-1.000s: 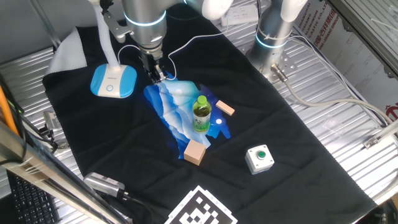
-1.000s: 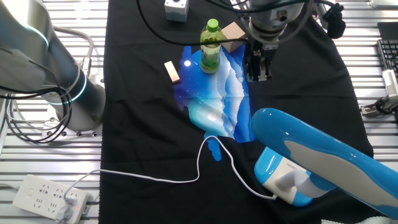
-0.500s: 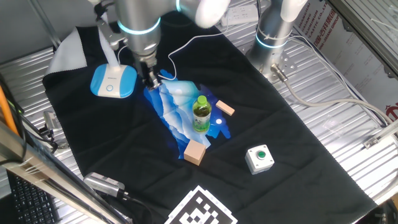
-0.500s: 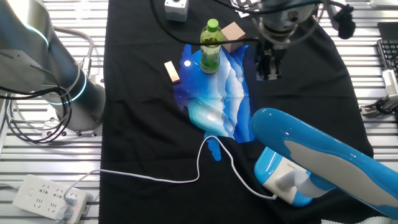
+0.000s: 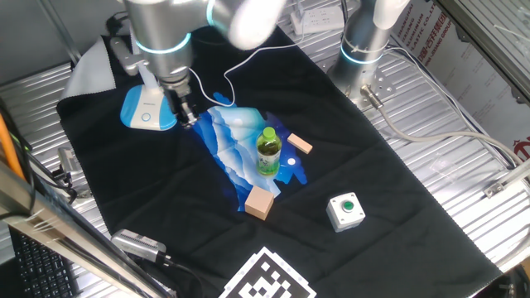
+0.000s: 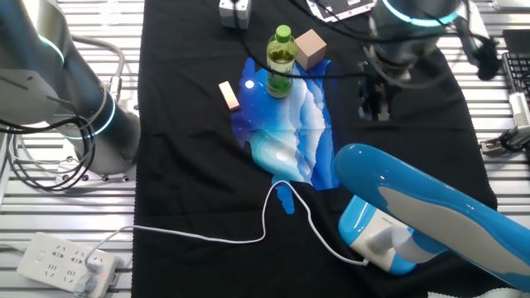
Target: Turn on the desk lamp by pressing the button
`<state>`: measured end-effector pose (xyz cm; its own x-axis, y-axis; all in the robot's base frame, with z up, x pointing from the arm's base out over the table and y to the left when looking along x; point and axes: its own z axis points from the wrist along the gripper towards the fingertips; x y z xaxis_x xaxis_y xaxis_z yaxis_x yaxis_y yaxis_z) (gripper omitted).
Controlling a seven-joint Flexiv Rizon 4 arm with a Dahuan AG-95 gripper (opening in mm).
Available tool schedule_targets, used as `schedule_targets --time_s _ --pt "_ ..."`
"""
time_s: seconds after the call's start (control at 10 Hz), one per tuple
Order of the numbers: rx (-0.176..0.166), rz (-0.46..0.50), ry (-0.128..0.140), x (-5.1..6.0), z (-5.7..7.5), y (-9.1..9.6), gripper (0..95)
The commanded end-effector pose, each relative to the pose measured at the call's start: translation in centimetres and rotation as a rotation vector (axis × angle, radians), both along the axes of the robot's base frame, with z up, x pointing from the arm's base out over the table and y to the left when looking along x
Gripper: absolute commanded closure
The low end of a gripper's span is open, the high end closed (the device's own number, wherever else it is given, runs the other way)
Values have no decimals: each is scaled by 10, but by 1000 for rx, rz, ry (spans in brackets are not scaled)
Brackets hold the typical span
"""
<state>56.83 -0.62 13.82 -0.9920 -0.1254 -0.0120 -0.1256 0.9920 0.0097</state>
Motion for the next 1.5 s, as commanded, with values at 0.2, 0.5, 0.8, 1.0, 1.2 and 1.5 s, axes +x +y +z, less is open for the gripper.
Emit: schedule_targets --time_s 0.2,0.5,0.8,1.0,1.2,1.5 --pt "-2 37 2 20 -15 -17 950" --pt "-13 52 14 36 -21 -24 950" --pt "-31 61 21 47 -30 -31 950" --pt "-30 74 21 54 -42 -40 950" --pt "-31 81 25 57 -48 -44 950" --pt "-28 84 27 56 -49 -47 950"
